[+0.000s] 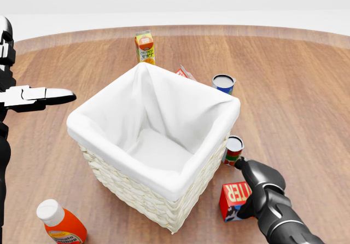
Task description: Pick up the butter and put it in the basket.
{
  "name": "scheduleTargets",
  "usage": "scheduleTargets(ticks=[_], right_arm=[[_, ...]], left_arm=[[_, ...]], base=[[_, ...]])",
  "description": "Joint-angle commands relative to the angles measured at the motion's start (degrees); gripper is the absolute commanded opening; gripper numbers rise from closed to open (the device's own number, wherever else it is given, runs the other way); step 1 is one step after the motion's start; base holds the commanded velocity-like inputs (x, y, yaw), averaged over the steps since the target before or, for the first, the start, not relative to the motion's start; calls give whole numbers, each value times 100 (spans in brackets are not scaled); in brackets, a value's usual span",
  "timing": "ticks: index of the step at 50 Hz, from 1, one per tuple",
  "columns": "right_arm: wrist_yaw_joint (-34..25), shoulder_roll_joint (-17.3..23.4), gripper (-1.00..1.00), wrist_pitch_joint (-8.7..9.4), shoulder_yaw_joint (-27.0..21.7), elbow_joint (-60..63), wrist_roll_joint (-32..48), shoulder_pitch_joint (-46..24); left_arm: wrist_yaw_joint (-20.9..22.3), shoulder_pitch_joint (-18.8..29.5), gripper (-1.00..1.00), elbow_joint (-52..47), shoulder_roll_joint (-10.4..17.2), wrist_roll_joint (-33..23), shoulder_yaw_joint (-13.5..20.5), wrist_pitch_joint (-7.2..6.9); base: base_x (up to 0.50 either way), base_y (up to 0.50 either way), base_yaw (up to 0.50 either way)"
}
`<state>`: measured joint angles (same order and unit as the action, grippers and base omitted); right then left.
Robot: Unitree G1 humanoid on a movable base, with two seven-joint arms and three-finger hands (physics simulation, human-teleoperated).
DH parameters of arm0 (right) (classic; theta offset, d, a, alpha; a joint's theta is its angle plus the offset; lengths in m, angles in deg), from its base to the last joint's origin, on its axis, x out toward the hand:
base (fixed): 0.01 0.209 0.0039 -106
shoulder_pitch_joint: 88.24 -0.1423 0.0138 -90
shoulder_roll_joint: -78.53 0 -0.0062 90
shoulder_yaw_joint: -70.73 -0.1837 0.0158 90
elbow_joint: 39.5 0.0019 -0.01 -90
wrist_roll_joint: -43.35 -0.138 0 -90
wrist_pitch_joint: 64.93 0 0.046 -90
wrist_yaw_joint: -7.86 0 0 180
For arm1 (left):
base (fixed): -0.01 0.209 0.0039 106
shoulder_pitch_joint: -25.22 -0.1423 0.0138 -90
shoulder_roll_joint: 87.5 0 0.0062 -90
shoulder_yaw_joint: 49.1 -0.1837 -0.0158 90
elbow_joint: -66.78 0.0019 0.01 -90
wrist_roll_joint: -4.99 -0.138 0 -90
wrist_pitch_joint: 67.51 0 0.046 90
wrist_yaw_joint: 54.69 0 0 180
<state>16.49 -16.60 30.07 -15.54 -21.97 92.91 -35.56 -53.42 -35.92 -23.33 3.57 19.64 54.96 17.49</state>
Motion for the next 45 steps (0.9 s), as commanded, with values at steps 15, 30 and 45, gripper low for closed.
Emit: scheduleTargets(ticks=[15,30,45], right_arm=[[139,-38,-100,0,-4,-226,-16,97],[254,98,-100,0,-54,-122,-71,19],[30,405,-100,0,-207,563,-199,-83]], left_arm=[[-28,-19,100,20,16,32,24,0],[-58,-73,100,-126,17,61,49,0],[-96,-211,100,-454,44,167,132,0]], base=[[0,0,0],[0,0,0],[0,0,0]])
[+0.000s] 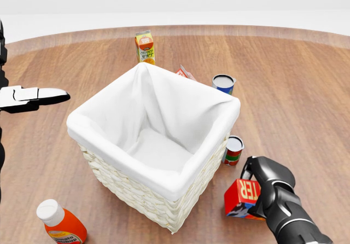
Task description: Pick up the butter and put it in the basket.
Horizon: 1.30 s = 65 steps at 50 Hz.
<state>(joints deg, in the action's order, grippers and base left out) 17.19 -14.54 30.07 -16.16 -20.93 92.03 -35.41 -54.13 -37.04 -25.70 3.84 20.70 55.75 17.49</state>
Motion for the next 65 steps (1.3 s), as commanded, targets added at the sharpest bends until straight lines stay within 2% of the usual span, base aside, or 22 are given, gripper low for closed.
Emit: scheduleTargets(ticks=[1,41,54,65], right_arm=[[-63,223,-100,0,-160,524,-117,-96],[-1319,899,-100,0,-659,2493,93,-348],[-1624,928,-100,0,-887,3252,-78,-502],[-1846,857,-100,0,-850,3822,-247,-667]], left_arm=[[-26,-112,100,-259,18,74,63,0],[-98,-109,100,-394,115,256,178,0],[-113,-132,100,-405,137,307,203,0],[-125,-195,100,-488,147,367,244,0]], base=[[0,0,0],[0,0,0],[0,0,0],[0,0,0]])
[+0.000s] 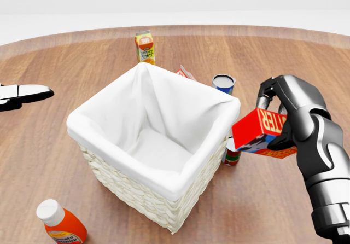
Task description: Pick up the butter and put it in the basket.
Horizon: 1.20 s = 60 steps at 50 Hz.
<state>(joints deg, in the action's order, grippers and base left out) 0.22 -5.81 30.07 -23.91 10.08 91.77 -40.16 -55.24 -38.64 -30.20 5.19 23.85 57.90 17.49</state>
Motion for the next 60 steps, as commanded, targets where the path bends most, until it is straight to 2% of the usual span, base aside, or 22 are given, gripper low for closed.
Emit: scheduleTargets(ticks=[1,20,36,44,46,50,60], right_arm=[[-228,-33,-100,0,-67,844,-219,-203],[-381,-239,-100,0,25,1200,-174,-641],[-811,-538,-100,0,203,1729,148,-1008],[-749,-748,-100,0,266,1625,118,-1249],[-651,-832,-100,0,277,1514,63,-1356],[-342,-938,-100,0,284,1304,-46,-1508],[-210,-1118,-100,0,385,1076,-281,-1762]], left_arm=[[-15,-37,100,-34,10,55,24,0],[28,-52,100,186,9,69,8,0],[72,-66,100,374,19,98,32,0],[61,-84,100,317,92,183,117,0],[38,-118,100,180,165,300,260,0],[2,-207,100,98,217,401,341,0],[-16,-237,100,110,252,464,338,0]], base=[[0,0,0],[0,0,0],[0,0,0],[0,0,0],[0,0,0],[0,0,0],[0,0,0]])
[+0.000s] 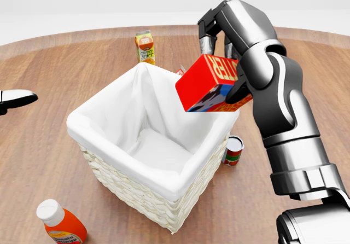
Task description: Pick up the butter and put it in the basket.
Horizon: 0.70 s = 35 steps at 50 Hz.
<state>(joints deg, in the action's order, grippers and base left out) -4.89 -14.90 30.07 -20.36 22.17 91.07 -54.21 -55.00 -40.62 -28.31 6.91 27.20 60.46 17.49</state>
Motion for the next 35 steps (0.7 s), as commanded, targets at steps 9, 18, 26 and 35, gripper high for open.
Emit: scheduleTargets(ticks=[9,18,26,35], right_arm=[[544,-462,-100,0,59,-335,-607,-506],[804,-652,-100,0,88,-643,-1066,-652],[1063,-758,-100,0,77,-991,-1520,-865],[1649,-835,-100,0,-52,-2089,-2225,-1304]], left_arm=[[-12,-107,100,-35,89,175,113,0],[2,-165,100,-28,135,250,194,0],[6,-212,100,-44,156,308,236,0],[-9,-237,100,4,191,354,279,0]], base=[[0,0,0],[0,0,0],[0,0,0],[0,0,0]])
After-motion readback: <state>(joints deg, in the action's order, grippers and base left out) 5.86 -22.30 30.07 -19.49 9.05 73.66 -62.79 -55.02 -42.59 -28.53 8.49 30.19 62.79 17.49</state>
